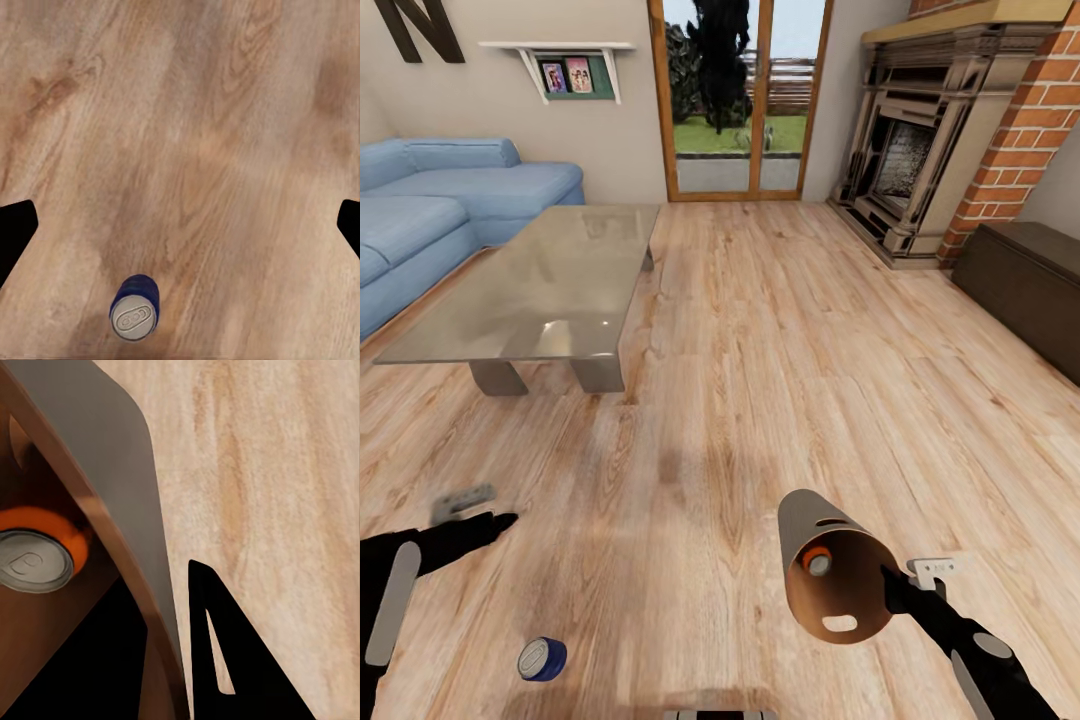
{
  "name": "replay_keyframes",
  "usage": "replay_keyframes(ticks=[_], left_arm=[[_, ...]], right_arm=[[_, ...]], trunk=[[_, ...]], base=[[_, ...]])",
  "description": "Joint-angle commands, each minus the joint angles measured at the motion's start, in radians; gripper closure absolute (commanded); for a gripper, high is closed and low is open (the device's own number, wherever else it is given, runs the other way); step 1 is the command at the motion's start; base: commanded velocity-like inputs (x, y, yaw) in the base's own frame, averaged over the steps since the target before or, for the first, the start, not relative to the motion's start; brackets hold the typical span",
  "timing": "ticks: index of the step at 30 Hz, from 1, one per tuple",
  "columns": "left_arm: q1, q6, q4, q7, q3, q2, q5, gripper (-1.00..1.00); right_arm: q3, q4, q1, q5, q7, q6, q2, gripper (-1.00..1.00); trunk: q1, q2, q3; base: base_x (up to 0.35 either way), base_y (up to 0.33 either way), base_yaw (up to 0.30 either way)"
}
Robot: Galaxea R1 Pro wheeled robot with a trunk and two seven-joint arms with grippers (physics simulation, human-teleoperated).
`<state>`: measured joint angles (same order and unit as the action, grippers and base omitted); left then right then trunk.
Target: Put the three can of soda from the living room inside the tash can in the kitchen.
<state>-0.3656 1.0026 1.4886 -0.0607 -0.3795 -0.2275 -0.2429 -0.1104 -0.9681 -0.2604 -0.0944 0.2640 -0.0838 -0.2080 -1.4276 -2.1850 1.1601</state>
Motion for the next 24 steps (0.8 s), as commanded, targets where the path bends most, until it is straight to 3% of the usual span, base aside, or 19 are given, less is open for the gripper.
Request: replay_keyframes(ticks=[1, 6, 9, 14, 20, 24], left_arm=[[0.002, 0.014, -0.001, 0.004, -0.008, 0.0, 0.001, -1.0], [0.006, 0.037, -0.063, 0.027, -0.018, -0.003, 0.001, -1.0], [0.006, -0.039, -0.237, 0.038, -0.02, -0.004, -0.001, -1.0], [0.005, -0.159, -0.387, 0.046, -0.021, -0.003, -0.002, -1.0], [0.005, -0.284, -0.424, 0.05, -0.022, -0.001, -0.004, -1.0], [0.005, -0.303, -0.427, 0.049, -0.021, -0.002, -0.004, -1.0]], right_arm=[[0.0, -0.001, 0.0, -0.007, 0.004, -0.001, 0.0, 1.0], [0.001, -0.007, -0.001, -0.007, 0.001, -0.001, 0.001, 1.0], [0.001, -0.015, -0.005, -0.007, -0.005, -0.011, 0.001, 1.0], [0.001, -0.042, -0.023, -0.006, -0.011, -0.049, 0.0, 1.0], [0.002, -0.253, -0.038, -0.005, -0.012, -0.256, -0.001, 1.0], [0.003, -0.302, -0.039, -0.005, -0.013, -0.294, -0.001, 1.0]], trunk=[[0.0, 0.0, 0.0], [0.0, 0.0, 0.0], [0.0, 0.0, 0.0], [0.0, 0.0, 0.0], [0.0, 0.0, 0.0], [0.0, 0.0, 0.0]], base=[[0.0, 0.0, 0.0], [0.0, 0.0, 0.0], [0.0, 0.0, 0.0], [0.0, 0.0, 0.0], [0.0, 0.007, 0.0], [0.0, 0.174, 0.0]])
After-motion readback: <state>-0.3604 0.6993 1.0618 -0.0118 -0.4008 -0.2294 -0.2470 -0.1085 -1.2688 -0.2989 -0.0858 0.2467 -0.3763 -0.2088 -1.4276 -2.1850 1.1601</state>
